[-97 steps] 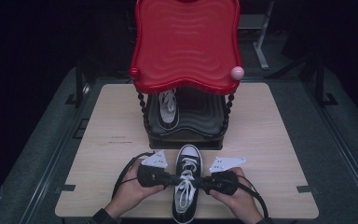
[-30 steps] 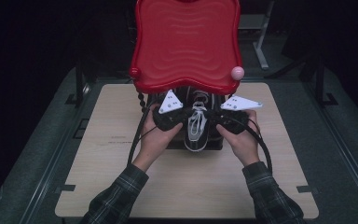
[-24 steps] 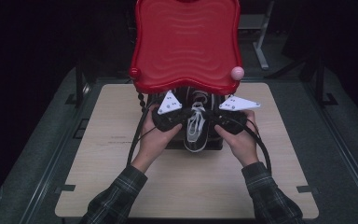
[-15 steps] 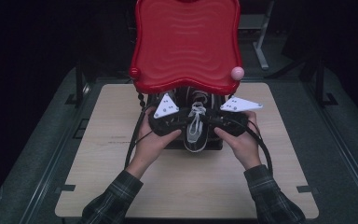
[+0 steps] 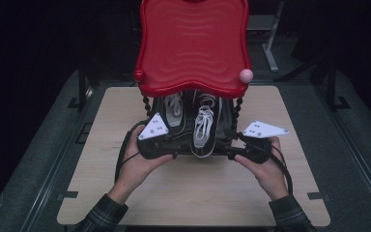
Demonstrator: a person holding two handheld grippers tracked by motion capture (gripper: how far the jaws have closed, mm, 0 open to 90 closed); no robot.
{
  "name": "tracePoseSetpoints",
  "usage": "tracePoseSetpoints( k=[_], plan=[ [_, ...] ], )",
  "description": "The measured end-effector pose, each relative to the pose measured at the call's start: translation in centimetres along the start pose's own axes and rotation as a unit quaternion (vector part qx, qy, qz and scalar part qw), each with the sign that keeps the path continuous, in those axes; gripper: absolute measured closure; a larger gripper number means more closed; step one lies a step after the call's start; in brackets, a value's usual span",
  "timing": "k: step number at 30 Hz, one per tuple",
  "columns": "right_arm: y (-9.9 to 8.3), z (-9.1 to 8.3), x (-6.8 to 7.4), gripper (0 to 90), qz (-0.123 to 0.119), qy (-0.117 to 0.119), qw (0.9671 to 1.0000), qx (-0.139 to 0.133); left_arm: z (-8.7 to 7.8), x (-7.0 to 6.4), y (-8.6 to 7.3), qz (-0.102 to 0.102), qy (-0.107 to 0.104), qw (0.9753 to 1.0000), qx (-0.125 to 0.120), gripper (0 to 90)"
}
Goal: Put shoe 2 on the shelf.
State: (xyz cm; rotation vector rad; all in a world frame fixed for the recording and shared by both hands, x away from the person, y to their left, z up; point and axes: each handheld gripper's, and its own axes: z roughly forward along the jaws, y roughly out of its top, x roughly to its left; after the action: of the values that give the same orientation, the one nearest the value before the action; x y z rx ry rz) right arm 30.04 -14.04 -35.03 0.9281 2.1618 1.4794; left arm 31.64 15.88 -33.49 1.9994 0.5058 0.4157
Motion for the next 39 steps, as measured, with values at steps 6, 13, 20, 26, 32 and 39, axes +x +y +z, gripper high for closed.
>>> tracePoseSetpoints(
  k=[6,13,20,26,32,39],
  plan=[
    [-2.8,0.9,1.0,47.8,-0.006,0.010,0.9989,0.046,1.4,-0.8,-2.3,0.004,-0.013,0.9993,0.034,40.8],
    [-4.2,2.6,1.6,49.2,-0.014,0.009,0.9974,0.070,3.7,-1.2,-3.9,0.003,-0.011,0.9985,0.054,43.8],
    [-4.4,3.4,1.8,52.4,-0.021,0.002,0.9972,0.072,4.1,-0.8,-4.0,0.005,-0.012,0.9985,0.053,46.9],
    [-4.1,3.5,2.0,55.4,-0.017,-0.002,0.9970,0.075,4.1,-0.8,-4.0,0.011,-0.033,0.9984,0.045,61.3],
    [-3.8,3.2,1.8,57.4,-0.008,-0.003,0.9971,0.075,4.2,-1.2,-3.4,0.020,-0.027,0.9987,0.038,63.1],
    [-3.2,3.2,1.3,59.2,-0.003,-0.019,0.9979,0.062,4.6,-0.7,-2.1,0.019,-0.013,0.9994,0.028,63.5]
  ],
)
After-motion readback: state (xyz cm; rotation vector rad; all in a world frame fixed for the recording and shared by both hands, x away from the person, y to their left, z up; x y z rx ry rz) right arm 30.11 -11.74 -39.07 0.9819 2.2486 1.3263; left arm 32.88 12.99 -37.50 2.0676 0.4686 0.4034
